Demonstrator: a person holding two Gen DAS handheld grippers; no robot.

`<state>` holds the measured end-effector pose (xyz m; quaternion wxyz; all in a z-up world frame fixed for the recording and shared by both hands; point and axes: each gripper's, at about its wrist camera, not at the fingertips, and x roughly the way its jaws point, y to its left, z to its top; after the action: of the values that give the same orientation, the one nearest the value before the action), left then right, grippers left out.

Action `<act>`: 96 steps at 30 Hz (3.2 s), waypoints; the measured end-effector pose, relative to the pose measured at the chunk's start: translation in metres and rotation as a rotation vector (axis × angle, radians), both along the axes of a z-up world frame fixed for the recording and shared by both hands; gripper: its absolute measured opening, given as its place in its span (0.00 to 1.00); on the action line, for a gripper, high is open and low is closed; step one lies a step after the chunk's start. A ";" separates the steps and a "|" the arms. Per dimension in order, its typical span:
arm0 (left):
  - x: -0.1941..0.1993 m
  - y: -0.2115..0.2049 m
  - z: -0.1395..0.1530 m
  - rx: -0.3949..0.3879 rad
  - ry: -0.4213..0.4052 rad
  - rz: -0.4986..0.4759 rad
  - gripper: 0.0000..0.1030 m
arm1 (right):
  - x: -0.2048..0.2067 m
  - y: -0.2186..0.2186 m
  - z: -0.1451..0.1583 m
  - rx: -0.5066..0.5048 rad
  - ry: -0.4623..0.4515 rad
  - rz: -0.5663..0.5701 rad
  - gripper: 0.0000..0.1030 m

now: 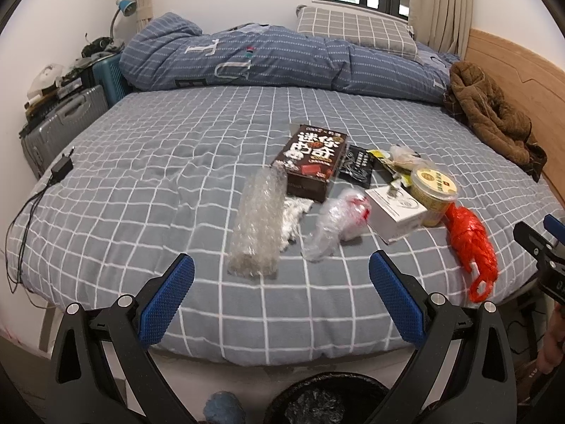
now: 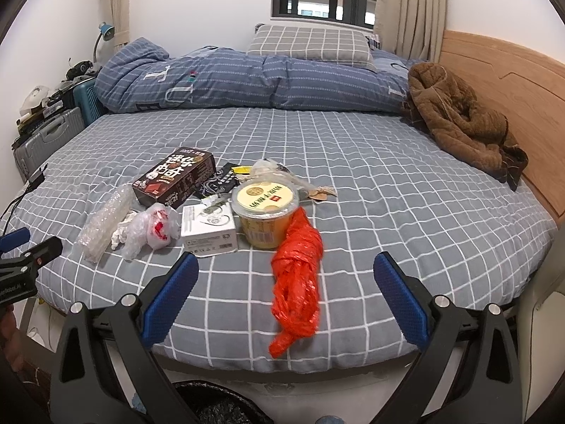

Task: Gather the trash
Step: 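Grasp the clear bubble-wrap roll with the left tool while the right tool grasps the white-red bag, then lift both held items off the bed and carry them toward the black bin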

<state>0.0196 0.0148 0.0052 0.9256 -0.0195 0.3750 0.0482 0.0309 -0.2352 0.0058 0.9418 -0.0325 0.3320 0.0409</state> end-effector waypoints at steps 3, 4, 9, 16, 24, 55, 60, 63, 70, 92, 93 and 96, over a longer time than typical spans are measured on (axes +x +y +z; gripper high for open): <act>0.019 0.012 0.001 -0.001 0.006 0.021 0.94 | 0.014 0.018 -0.002 0.006 0.006 0.031 0.93; 0.027 0.017 -0.001 0.000 0.011 0.032 0.94 | 0.019 0.027 -0.005 0.003 0.012 0.045 0.93; 0.063 0.042 -0.017 -0.012 0.056 0.063 0.94 | 0.045 0.068 -0.021 -0.013 0.037 0.113 0.93; 0.107 0.059 -0.056 -0.009 0.147 0.044 0.94 | 0.079 0.113 -0.053 -0.033 0.095 0.194 0.86; 0.121 0.062 -0.080 -0.046 0.206 -0.001 0.84 | 0.105 0.139 -0.075 -0.021 0.145 0.282 0.74; 0.112 0.068 -0.074 -0.072 0.181 -0.018 0.28 | 0.118 0.169 -0.092 0.035 0.197 0.360 0.48; 0.108 0.069 -0.071 -0.067 0.177 -0.014 0.28 | 0.117 0.176 -0.094 0.032 0.212 0.360 0.33; 0.107 0.070 -0.070 -0.065 0.178 -0.010 0.27 | 0.120 0.172 -0.095 0.061 0.226 0.343 0.30; 0.102 0.069 -0.061 -0.065 0.172 -0.008 0.27 | 0.116 0.169 -0.082 0.062 0.197 0.330 0.28; 0.070 0.049 -0.027 -0.052 0.121 -0.025 0.27 | 0.081 0.137 -0.032 0.075 0.109 0.272 0.28; 0.068 0.048 -0.026 -0.053 0.118 -0.025 0.26 | 0.078 0.135 -0.030 0.075 0.105 0.270 0.28; 0.057 0.045 -0.025 -0.061 0.110 -0.025 0.26 | 0.069 0.129 -0.024 0.078 0.095 0.266 0.28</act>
<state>0.0769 0.0602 -0.0193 0.9029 -0.0403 0.4271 0.0264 0.1000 -0.1061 -0.0180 0.9119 -0.0373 0.3672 0.1797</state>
